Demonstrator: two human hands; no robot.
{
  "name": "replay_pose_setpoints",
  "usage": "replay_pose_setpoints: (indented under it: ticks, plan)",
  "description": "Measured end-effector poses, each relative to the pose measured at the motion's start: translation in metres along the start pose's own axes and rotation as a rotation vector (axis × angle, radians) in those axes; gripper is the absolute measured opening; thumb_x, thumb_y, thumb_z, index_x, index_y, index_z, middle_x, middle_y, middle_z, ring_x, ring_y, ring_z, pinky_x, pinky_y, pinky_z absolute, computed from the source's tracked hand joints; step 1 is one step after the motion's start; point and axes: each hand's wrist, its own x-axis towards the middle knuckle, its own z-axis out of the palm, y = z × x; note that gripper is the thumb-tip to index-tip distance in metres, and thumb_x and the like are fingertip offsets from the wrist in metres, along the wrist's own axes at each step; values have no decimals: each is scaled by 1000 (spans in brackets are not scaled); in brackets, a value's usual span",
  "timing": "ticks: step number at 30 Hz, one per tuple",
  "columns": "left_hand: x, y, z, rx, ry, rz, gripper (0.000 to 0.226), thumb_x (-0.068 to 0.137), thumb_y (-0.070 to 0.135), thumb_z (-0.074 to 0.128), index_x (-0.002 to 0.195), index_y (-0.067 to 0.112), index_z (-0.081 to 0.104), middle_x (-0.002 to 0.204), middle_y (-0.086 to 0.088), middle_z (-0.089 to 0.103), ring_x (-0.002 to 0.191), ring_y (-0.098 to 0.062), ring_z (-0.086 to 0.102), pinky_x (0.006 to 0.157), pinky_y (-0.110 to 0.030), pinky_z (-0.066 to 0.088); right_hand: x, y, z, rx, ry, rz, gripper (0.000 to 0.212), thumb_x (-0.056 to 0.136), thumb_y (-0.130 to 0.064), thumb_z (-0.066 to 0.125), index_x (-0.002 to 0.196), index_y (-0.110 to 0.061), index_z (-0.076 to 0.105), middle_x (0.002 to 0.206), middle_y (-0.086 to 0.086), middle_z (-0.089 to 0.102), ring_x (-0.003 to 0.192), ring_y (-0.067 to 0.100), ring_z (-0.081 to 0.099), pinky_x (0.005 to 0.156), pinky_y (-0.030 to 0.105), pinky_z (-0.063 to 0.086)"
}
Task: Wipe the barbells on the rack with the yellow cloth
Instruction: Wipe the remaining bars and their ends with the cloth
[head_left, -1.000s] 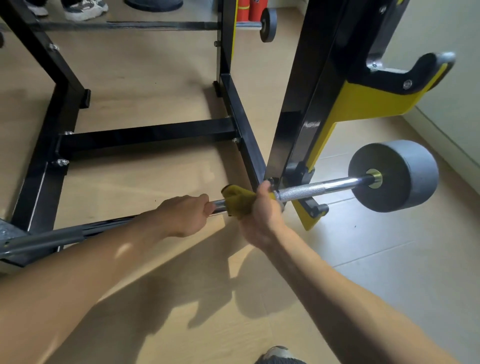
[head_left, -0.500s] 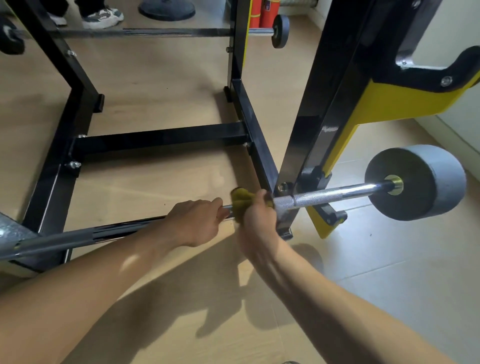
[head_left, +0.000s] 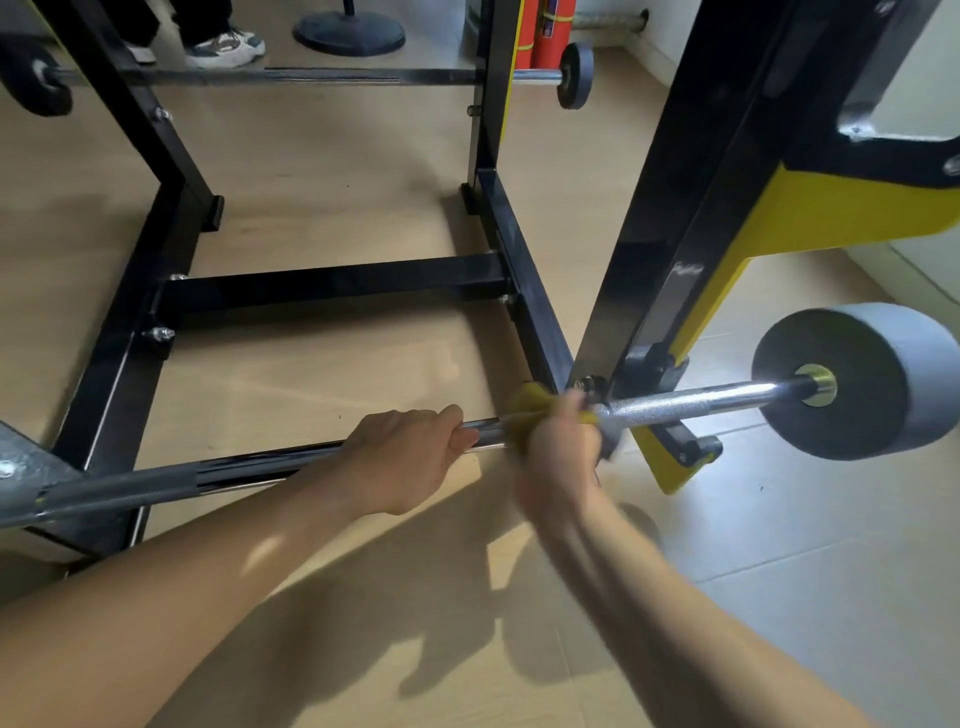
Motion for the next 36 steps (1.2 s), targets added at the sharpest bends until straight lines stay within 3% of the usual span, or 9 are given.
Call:
replay_pose_setpoints:
  ticks: [3,6,13,15,20,24,27,32,36]
  plan:
    - [-1,-2,1,-4,0,16,9,101,29,35,99,22,40,103,-1,63,77,-26,51,65,-37,39,-20,26,15,111,-210,100,44,106,-29,41,80,-2,64,77,13,70,78,30,64,90,48,53]
    - [-4,-2,-2,-33,8,5,33,103,48,17,96,24,39,98,3,62,76,-23,48,66,-36,37,9,-1,-12,131,-170,115,29,102,-32,48,108,-3,51,102,21,68,91,38,68,87,63,52]
    - [-4,-1,0,2,80,58,35,103,51,16,93,23,35,103,-1,64,76,-27,50,66,-36,34,52,-52,-28,38,267,16,25,99,-41,48,109,-17,46,91,-1,60,90,19,62,89,31,49]
    - [-6,-2,2,17,91,75,35,103,52,15,93,24,34,102,-1,64,76,-27,52,66,-36,34,23,-34,-14,-113,162,-16,17,103,-31,38,108,-16,45,86,6,53,68,17,51,85,38,47]
    - [-5,-5,1,-53,100,78,12,103,34,35,95,26,36,100,-1,63,73,-23,50,66,-35,37,-43,-6,5,-400,-111,24,34,106,-30,39,104,1,52,88,15,61,76,28,61,68,33,52]
    - [-12,7,4,-197,104,140,18,97,22,53,113,25,47,115,0,59,94,-16,51,81,-32,42,-80,-27,-39,-350,-362,94,33,104,-30,44,110,1,56,105,26,70,99,45,66,94,53,50]
    - [-27,-10,-1,-311,379,207,31,102,33,44,127,17,53,122,-2,56,111,-17,49,96,-36,46,-90,-54,-48,-490,-332,-159,35,97,-39,53,120,-12,54,100,6,67,95,29,65,94,50,53]
    - [-69,-61,-20,-276,810,210,39,102,33,38,73,13,53,67,0,50,60,-17,43,54,-35,43,-88,-38,-4,-849,-418,-611,34,99,-46,47,108,-15,59,82,-6,57,74,8,56,73,27,50]
    - [-102,-125,-23,-385,906,-87,15,100,14,44,98,11,58,89,-3,58,76,-19,55,64,-32,46,-95,40,47,-1276,-876,-1057,22,99,-51,41,102,-31,52,86,-5,56,73,14,53,68,36,46]
